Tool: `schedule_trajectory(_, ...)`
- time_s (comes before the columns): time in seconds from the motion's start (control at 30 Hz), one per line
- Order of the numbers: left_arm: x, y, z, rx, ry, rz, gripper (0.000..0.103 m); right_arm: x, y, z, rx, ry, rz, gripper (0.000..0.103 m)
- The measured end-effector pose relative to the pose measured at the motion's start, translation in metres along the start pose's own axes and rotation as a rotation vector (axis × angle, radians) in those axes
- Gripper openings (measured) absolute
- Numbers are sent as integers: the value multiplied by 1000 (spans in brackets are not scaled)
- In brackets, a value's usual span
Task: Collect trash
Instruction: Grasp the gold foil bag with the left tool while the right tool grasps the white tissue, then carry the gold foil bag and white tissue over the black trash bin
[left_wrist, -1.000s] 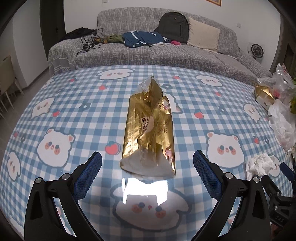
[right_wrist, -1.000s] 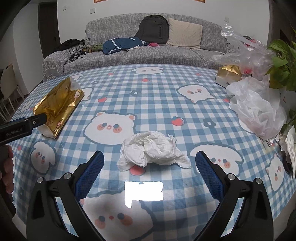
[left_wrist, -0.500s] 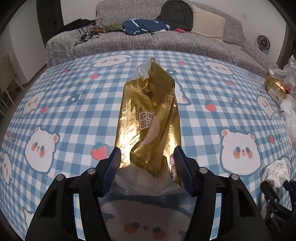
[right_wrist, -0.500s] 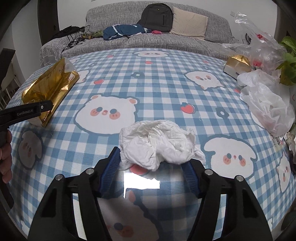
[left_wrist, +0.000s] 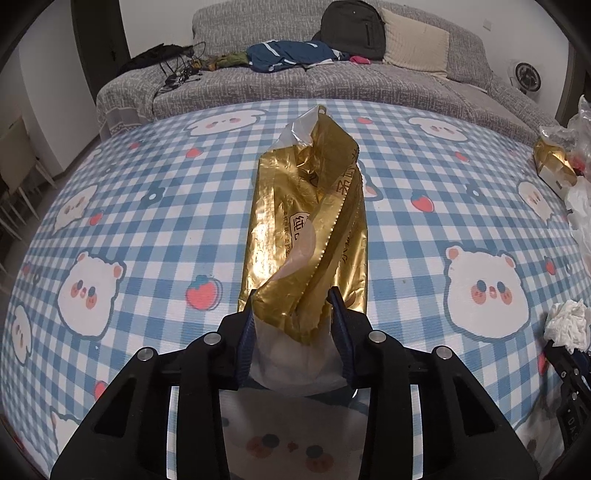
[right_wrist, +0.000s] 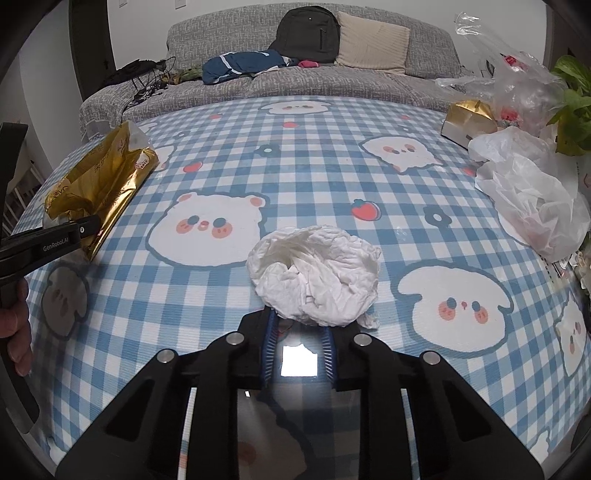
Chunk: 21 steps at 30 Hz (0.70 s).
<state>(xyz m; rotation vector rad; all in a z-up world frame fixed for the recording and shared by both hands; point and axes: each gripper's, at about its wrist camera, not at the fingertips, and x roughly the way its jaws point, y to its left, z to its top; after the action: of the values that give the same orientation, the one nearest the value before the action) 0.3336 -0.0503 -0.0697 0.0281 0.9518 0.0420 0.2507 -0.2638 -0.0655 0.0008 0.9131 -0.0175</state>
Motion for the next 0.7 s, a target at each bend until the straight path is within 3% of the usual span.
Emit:
schedule_trajectory(0.07,-2,0,-1,-1,-2,-2,28,-1,-2,0,8,4,2,12)
schedule_trajectory(0.7,-30,-4,-21,2,9,-50,23,-22,-3,-9,11,9,0,9)
